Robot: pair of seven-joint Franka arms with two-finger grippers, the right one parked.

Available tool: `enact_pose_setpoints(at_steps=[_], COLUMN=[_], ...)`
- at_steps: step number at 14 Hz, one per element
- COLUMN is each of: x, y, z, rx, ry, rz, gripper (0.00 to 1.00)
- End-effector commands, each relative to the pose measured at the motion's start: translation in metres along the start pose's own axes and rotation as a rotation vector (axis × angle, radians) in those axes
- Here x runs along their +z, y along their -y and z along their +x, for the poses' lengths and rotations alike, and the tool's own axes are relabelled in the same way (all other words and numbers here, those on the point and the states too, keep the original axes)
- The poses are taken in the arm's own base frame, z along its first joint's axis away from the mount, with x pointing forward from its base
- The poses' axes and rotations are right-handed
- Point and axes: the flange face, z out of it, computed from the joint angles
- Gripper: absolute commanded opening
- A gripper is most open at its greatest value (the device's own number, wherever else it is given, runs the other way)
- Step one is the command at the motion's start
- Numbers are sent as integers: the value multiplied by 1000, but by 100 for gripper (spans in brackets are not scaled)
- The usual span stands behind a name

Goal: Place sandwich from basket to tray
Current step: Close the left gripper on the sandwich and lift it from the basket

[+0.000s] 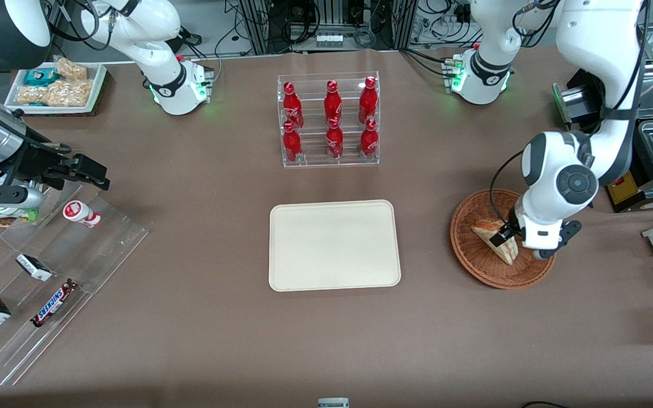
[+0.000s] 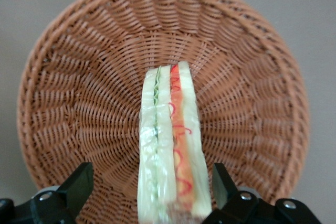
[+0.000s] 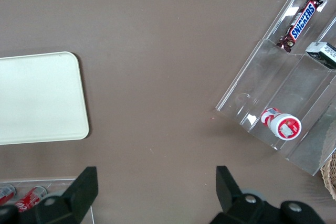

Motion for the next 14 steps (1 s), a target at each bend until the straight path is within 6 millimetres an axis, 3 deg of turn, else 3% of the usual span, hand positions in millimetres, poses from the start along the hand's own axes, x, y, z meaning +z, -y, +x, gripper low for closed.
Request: enact_pose_setpoints(at_steps=[1,2,3,4,7,11,12,14], x=[7,12,12,9,-20,-102,-129,-187], y=[-3,-4,-5,-5,-12,-14,-29,-82], z=[1,0,3,6,15,9,-4,-55], rx=[-20,-24,-37,-43,-23,35,66,176], ry=[-7,0,3,4,-4,13,16,41], rz=[-4,2,-5,-11,-17,0,0,0], gripper=[95,65,24,4,0,0,0,0])
